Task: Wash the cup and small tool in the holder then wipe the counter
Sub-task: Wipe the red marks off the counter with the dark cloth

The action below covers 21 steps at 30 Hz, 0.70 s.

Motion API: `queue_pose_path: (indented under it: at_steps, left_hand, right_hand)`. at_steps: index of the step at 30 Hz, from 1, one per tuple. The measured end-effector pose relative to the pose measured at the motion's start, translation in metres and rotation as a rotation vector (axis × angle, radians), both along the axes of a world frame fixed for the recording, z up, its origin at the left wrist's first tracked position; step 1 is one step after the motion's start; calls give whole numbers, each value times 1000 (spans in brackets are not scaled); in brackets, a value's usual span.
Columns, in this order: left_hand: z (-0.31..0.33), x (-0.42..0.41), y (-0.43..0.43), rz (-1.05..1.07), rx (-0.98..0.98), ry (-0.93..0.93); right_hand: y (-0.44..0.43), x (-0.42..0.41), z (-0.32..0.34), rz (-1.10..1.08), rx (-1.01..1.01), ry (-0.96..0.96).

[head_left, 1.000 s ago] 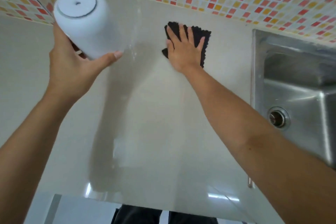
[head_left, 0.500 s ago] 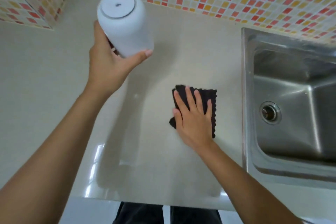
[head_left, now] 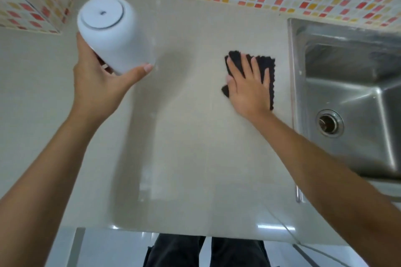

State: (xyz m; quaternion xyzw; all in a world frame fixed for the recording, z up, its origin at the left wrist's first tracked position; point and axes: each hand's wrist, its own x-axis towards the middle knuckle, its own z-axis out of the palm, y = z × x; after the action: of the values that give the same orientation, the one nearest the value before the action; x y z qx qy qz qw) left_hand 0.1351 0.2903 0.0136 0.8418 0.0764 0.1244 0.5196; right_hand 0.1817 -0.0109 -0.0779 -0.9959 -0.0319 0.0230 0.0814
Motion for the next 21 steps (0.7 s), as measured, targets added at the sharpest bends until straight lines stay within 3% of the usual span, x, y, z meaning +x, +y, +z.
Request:
queue_pose_path:
  at_steps: [4,6,10,13,16,18,21]
  left_hand:
    - [13,12,-7,-21,-13,-4]
    - [21,18,-9,-25,-8,-19]
    - [27,23,-13,-26,3,-61]
    - [22,16,-11,-9,-11,-64]
    - [15,6,-2,-10,17,-44]
    - [15,2,5,-8,62,-31]
    - [17,-1,15,9,106,-22]
  right_hand:
    - [26,-170,15,311,-15,99]
    - [32,-206,17,486,-20,156]
    - [34,-125,9,516,-41,46]
    - [52,-12,2,264,-56,-6]
    - [97,64,7,81,62,106]
    - [139,55,3,153,60,109]
    - [186,-30,0,456,72,36]
